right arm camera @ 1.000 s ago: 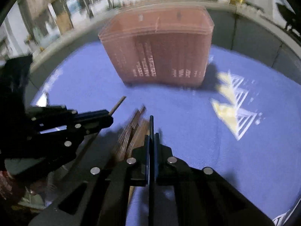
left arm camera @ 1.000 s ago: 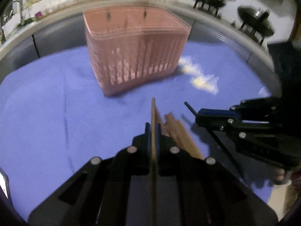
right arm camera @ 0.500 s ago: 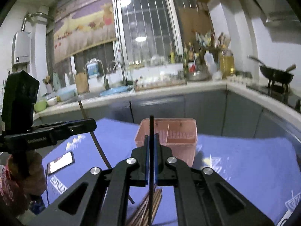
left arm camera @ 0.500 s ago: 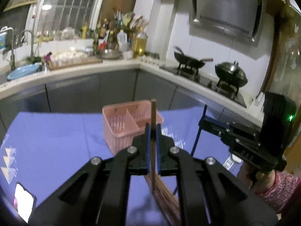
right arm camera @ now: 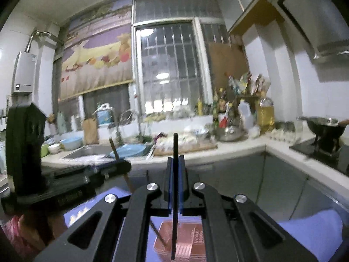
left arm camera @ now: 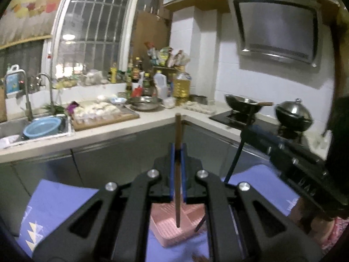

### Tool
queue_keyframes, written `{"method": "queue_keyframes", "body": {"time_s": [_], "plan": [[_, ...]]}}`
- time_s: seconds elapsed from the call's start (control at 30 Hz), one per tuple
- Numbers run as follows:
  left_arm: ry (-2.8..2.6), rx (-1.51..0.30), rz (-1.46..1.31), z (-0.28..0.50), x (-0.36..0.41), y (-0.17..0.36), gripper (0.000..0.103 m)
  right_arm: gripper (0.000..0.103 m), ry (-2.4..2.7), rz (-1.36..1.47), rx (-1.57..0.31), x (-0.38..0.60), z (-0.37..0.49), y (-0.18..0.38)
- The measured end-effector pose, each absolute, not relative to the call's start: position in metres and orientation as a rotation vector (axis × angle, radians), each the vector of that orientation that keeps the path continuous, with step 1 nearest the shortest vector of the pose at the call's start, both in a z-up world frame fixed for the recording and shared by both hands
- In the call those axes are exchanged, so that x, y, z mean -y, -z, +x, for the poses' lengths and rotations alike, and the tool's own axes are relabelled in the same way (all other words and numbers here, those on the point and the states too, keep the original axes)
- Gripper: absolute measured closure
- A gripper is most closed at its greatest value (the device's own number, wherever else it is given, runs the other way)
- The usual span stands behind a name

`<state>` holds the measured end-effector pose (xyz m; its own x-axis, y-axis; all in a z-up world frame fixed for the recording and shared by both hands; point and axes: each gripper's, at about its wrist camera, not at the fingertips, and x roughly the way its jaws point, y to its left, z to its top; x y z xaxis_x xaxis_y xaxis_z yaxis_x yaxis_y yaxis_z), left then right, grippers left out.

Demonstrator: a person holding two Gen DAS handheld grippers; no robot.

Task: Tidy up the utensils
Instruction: 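Carry both chopsticks over the pink holder and open both tools to drop them, then move both open tools back to the chopstick pile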

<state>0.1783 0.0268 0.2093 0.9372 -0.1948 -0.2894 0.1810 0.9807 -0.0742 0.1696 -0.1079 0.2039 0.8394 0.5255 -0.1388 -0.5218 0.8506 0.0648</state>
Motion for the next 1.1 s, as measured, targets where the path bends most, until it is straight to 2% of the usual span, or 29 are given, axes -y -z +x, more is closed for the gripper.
{"method": "queue_keyframes", "body": {"time_s": [0.17, 0.43, 0.47, 0.5, 0.57, 0.6, 0.73, 0.8, 0.93, 1.1], "plan": [[0.160, -0.370, -0.030, 0.213, -0.024, -0.172, 0.098, 0.098, -0.510, 0.029, -0.216, 0.091, 0.216, -0.167], [0.104, -0.533, -0.106, 0.240, -0.029, -0.108, 0.097, 0.098, -0.503, 0.014, -0.453, 0.079, 0.253, -0.100], [0.095, -0.541, -0.113, 0.240, -0.029, -0.103, 0.089, 0.098, -0.504, 0.016, -0.464, 0.079, 0.256, -0.096], [0.082, -0.545, -0.119, 0.240, -0.029, -0.098, 0.070, 0.098, -0.507, 0.017, -0.475, 0.077, 0.258, -0.094], [0.003, -0.527, -0.119, 0.236, -0.031, -0.094, 0.049, 0.097, -0.498, 0.032, -0.503, 0.075, 0.259, -0.092], [-0.020, -0.503, -0.124, 0.230, -0.033, -0.093, 0.045, 0.096, -0.504, 0.048, -0.518, 0.075, 0.260, -0.091], [-0.046, -0.461, -0.127, 0.209, -0.040, -0.094, 0.045, 0.093, -0.531, 0.086, -0.535, 0.078, 0.254, -0.091], [-0.069, -0.434, -0.125, 0.193, -0.043, -0.097, 0.039, 0.084, -0.530, 0.087, -0.516, 0.080, 0.244, -0.095], [-0.101, -0.368, -0.134, 0.149, -0.055, -0.103, 0.038, 0.056, -0.535, 0.094, -0.465, 0.089, 0.216, -0.104], [-0.093, -0.362, -0.129, 0.093, -0.067, -0.088, 0.035, 0.044, -0.524, 0.119, -0.364, 0.115, 0.143, -0.104]]}}
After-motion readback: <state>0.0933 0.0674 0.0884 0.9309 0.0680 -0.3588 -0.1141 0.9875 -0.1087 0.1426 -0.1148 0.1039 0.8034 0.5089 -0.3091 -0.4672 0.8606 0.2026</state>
